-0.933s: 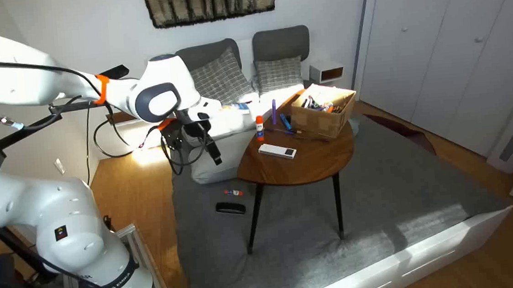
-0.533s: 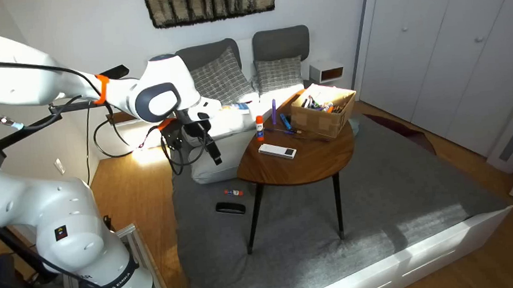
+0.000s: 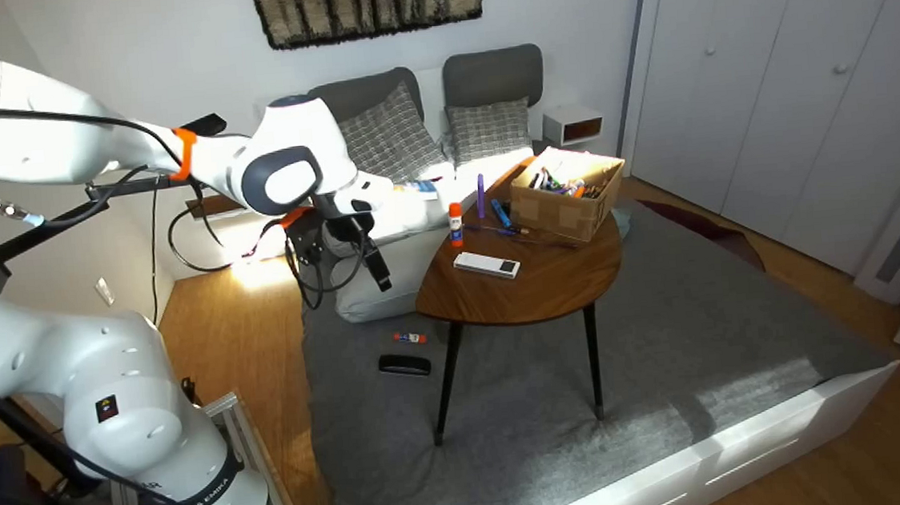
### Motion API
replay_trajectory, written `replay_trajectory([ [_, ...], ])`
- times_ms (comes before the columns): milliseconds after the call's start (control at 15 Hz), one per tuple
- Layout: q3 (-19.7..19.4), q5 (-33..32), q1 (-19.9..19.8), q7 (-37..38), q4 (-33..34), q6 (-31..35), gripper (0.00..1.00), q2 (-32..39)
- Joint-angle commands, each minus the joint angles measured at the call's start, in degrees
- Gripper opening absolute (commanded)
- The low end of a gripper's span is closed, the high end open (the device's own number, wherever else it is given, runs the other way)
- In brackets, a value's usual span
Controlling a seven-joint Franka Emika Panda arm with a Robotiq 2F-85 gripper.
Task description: Press three buttons on the white remote
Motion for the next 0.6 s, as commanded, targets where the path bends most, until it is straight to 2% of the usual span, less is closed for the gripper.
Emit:
replay_trajectory([
  [0, -4.7, 2.1, -1.5, -1.4, 6.6, -4.8, 1.0, 7.2],
  [267, -10.4, 6.6, -2.2, -4.2, 16.0, -13.3, 1.0, 15.1],
  [533, -13.7, 12.0, -2.7, -5.4, 27.1, -22.5, 1.0, 21.6],
])
